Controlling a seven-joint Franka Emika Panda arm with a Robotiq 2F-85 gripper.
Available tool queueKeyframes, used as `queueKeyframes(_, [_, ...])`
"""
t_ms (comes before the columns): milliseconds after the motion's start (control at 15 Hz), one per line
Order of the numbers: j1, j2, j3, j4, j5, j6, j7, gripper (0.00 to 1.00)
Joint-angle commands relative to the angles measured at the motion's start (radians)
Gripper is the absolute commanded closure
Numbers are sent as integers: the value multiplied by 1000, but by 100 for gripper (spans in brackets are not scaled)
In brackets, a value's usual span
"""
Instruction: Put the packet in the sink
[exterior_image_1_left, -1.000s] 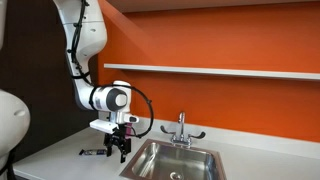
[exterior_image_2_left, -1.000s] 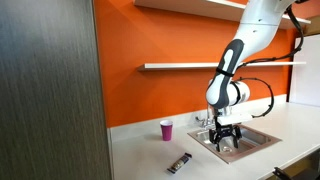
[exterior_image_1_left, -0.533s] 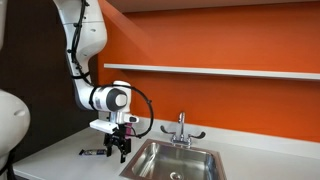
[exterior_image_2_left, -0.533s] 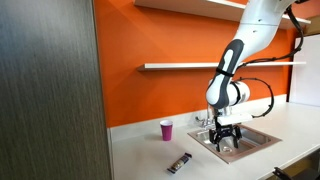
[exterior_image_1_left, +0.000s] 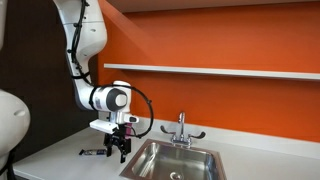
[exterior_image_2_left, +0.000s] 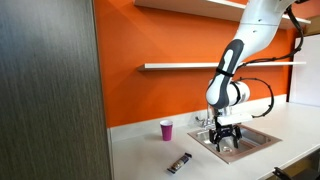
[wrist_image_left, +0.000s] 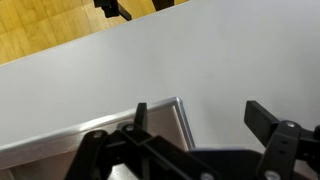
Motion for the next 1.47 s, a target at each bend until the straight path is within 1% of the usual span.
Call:
queueKeyframes(0, [-7, 12, 15, 24, -25, -4, 5, 0])
queueKeyframes(200, [10, 29, 23, 58, -65, 1, 13, 0])
queueKeyframes(533, [55, 85, 68, 154, -113, -17, -7, 0])
queueKeyframes(933, [101, 155, 113, 258, -117, -29, -58, 0])
queueKeyframes(1400, [122, 216, 158, 341, -101, -48, -138, 0])
